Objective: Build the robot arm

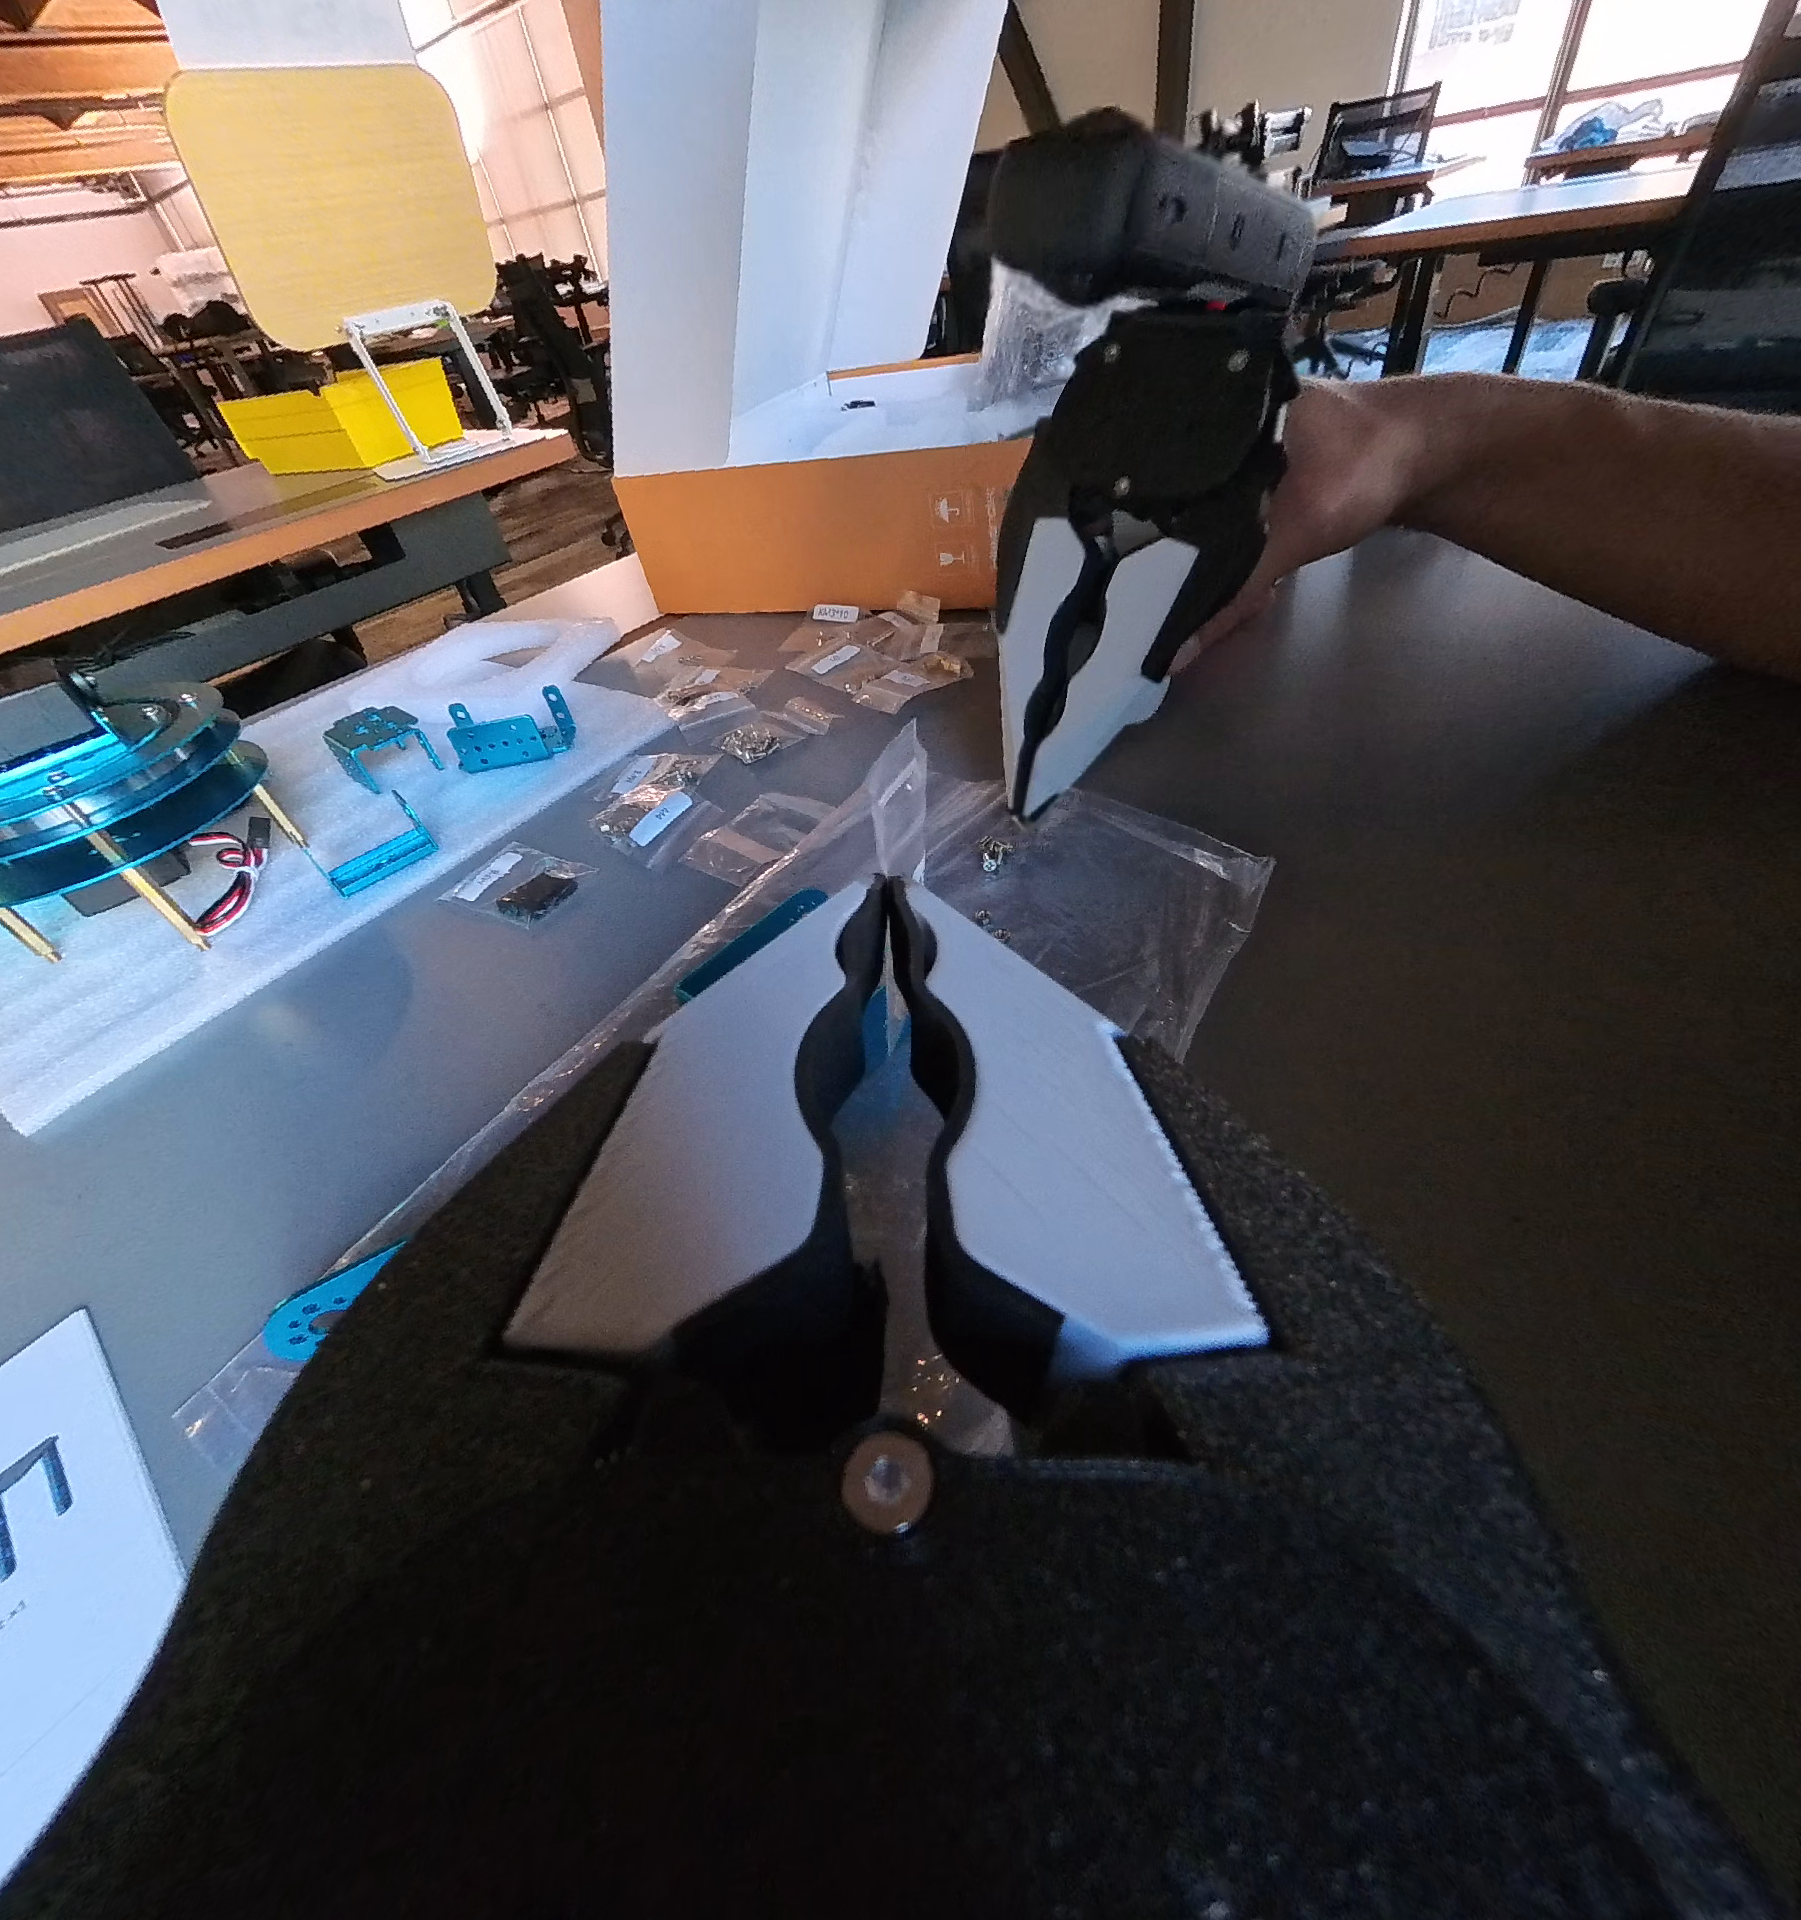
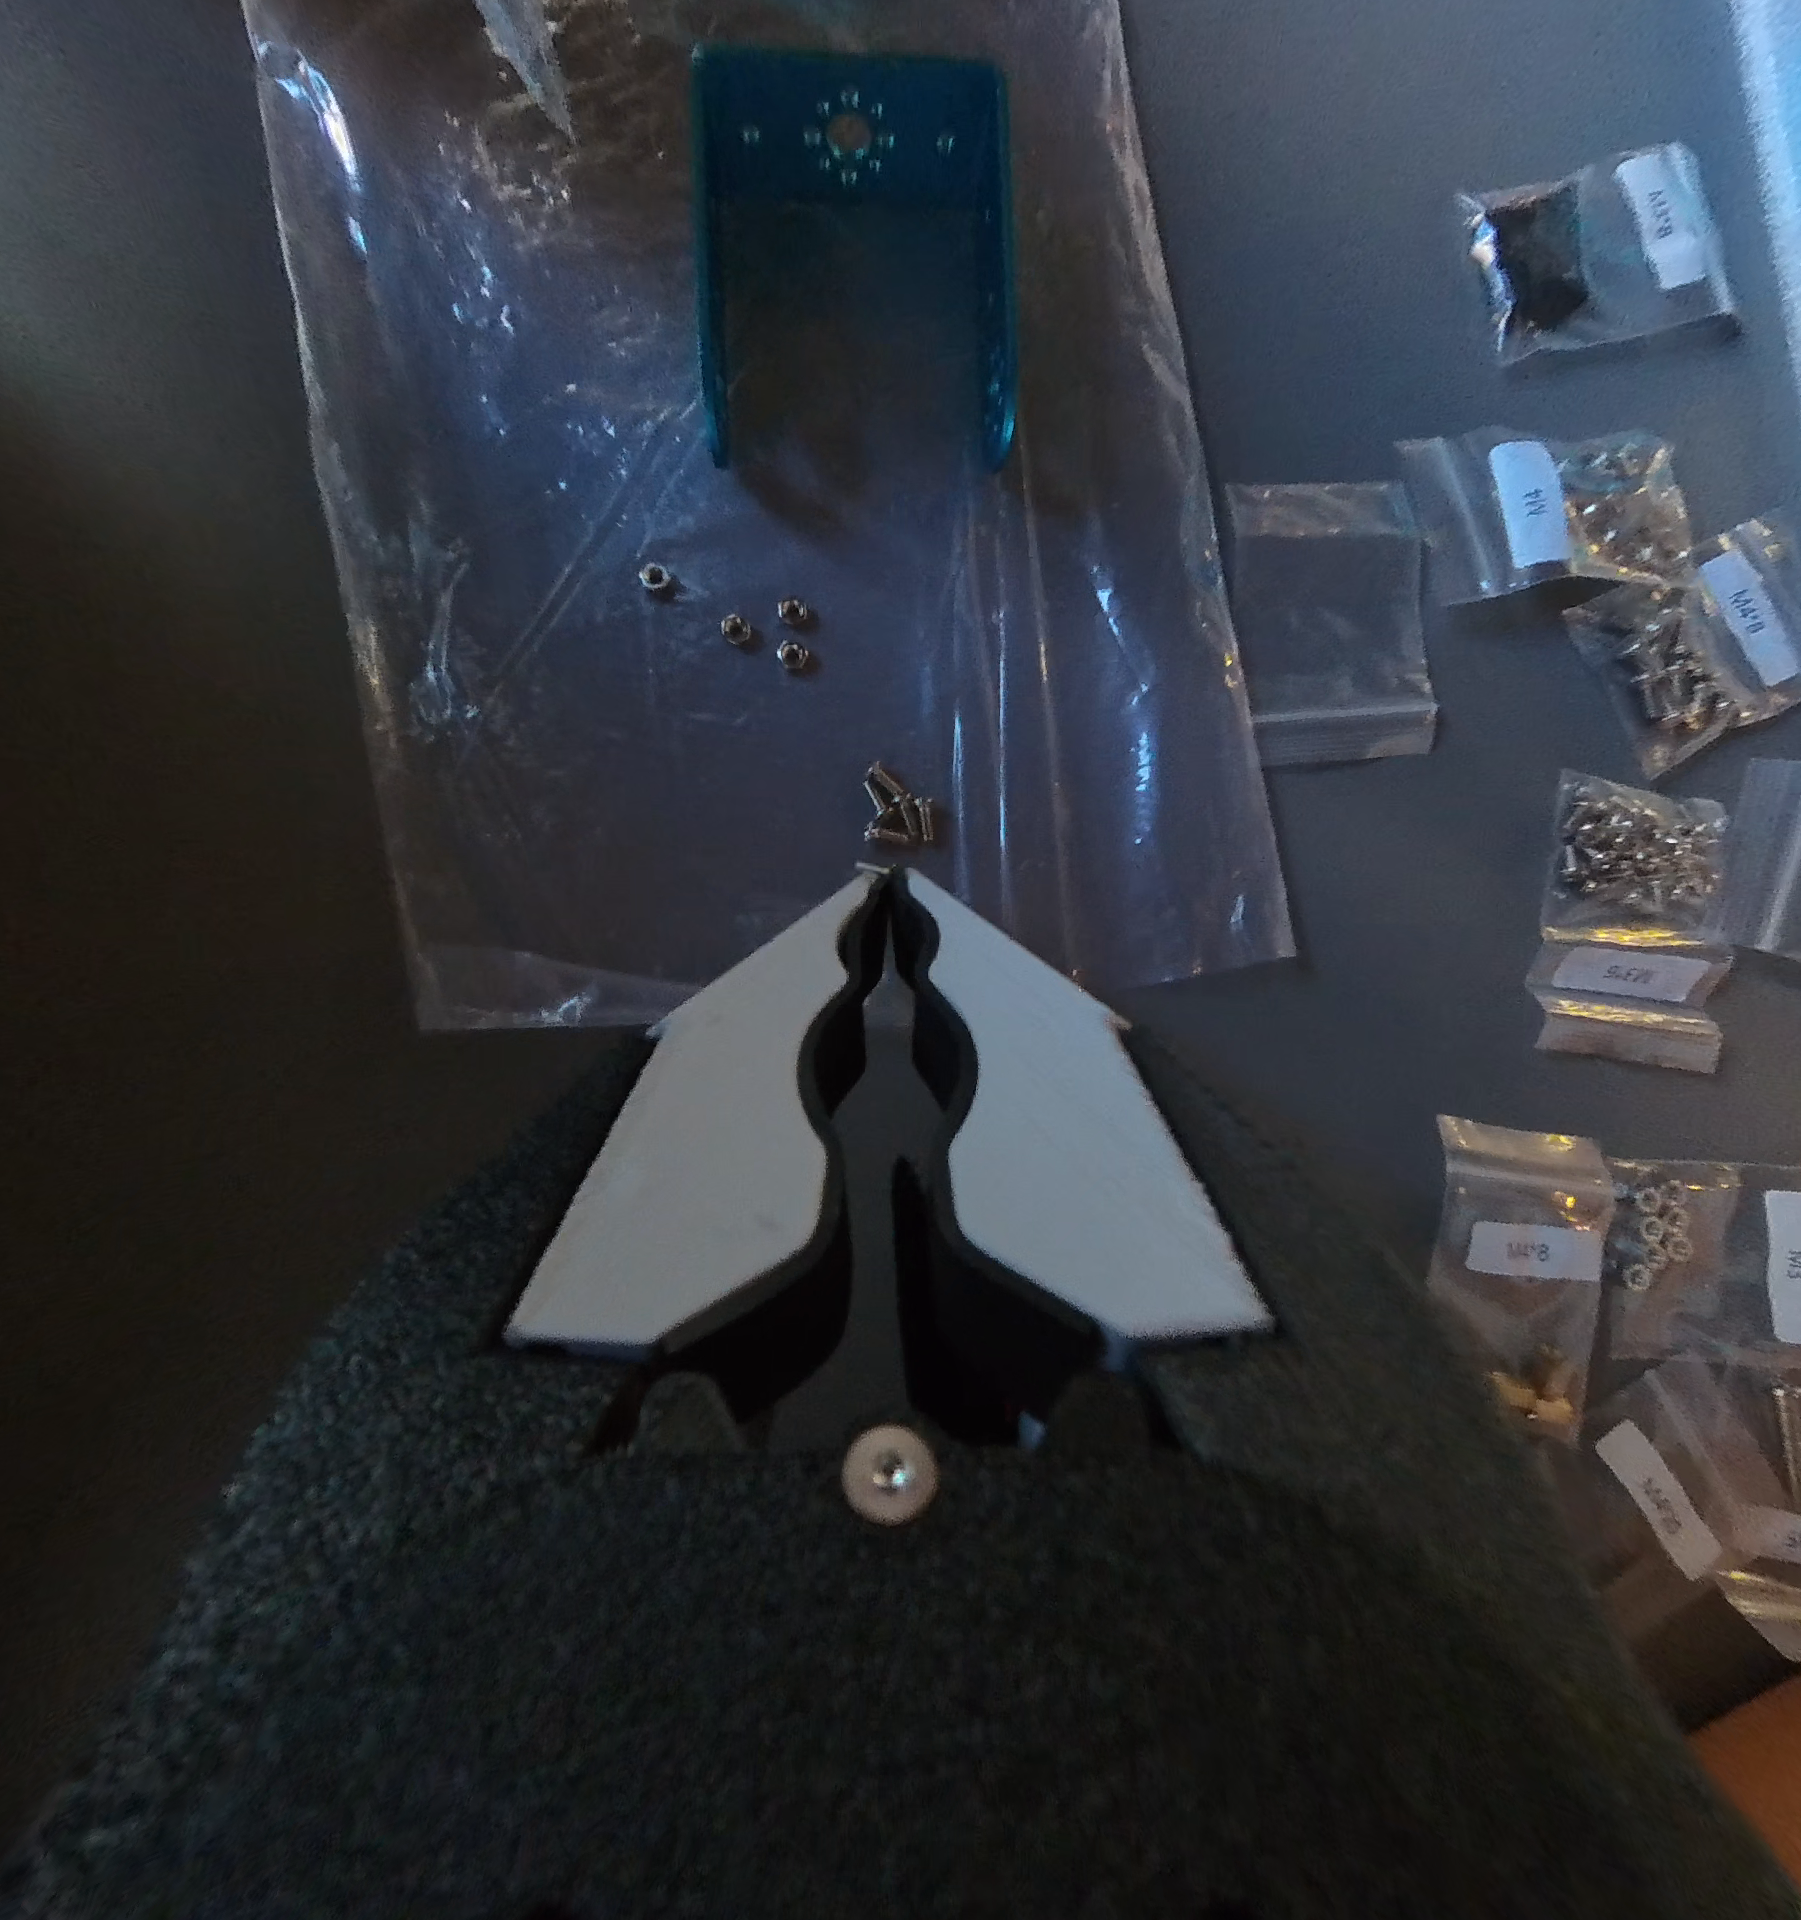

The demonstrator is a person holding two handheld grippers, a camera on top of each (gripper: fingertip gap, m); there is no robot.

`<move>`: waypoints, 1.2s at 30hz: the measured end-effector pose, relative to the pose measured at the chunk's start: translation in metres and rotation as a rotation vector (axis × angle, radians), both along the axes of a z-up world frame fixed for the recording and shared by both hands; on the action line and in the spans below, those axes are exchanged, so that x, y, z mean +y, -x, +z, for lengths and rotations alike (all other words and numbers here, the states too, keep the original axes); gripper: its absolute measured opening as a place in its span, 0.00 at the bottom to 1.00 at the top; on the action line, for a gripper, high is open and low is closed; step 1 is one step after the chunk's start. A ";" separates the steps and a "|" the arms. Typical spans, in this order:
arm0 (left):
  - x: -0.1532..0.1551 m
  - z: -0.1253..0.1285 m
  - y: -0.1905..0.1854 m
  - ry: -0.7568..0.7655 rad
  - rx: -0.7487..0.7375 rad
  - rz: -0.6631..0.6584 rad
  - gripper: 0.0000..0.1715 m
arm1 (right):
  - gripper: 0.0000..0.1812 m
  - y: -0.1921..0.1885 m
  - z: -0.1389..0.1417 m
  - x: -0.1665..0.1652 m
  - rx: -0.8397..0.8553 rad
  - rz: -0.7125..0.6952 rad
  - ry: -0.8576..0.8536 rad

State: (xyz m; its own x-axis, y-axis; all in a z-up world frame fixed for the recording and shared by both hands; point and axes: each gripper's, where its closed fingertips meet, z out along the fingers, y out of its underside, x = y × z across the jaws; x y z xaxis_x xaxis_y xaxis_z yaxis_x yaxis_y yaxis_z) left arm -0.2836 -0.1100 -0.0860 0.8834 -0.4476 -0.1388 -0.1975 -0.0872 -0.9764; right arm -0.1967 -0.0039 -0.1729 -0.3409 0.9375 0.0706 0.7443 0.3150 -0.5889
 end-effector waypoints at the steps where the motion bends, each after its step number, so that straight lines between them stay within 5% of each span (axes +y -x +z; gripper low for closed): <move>1: 0.000 0.000 0.000 0.001 0.002 0.000 0.00 | 0.00 0.002 0.004 -0.001 0.023 0.003 -0.001; 13: 0.002 -0.008 -0.006 0.026 0.043 -0.008 0.00 | 0.00 0.070 0.111 -0.076 0.553 0.072 -0.087; 19: 0.002 -0.011 -0.009 0.049 0.044 -0.030 0.00 | 0.00 0.077 0.109 -0.085 0.581 0.099 -0.317; 36: 0.002 -0.012 -0.010 0.051 0.049 -0.027 0.00 | 0.00 0.077 0.090 -0.096 0.504 0.138 -0.302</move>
State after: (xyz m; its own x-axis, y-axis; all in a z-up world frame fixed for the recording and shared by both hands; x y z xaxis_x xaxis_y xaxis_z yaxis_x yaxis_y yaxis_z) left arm -0.2740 -0.1081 -0.0979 0.8639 -0.4784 -0.1575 -0.2474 -0.1307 -0.9601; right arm -0.2734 -0.0998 -0.0829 -0.3131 0.8003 0.5113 0.3371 0.5970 -0.7280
